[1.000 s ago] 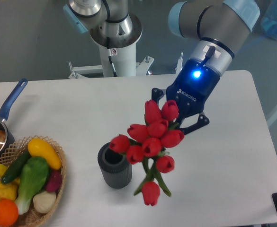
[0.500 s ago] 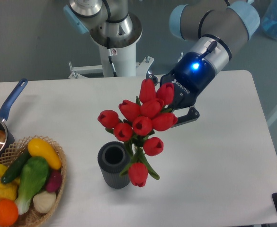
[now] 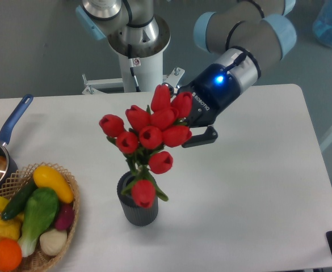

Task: Insert the flowers into the vase
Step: 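Lower the tulip stems into the opening of the grey vase, then push the tulip stems deeper into the vase, tilting the bunch upright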

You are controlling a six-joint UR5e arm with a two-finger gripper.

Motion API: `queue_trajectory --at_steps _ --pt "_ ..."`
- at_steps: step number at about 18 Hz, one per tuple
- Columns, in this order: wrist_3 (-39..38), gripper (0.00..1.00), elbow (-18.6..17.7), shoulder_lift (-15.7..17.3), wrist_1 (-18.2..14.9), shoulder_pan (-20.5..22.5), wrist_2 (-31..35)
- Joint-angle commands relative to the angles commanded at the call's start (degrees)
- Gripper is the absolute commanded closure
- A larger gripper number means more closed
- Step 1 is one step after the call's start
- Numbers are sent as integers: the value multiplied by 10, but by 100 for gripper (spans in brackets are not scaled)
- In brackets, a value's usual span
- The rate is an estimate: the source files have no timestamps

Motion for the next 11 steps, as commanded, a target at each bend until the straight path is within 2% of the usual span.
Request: queue_trajectory --at_steps 4,11 --pt "11 100 -14 2 1 -1 1" --pt "30 100 -15 -5 1 1 3"
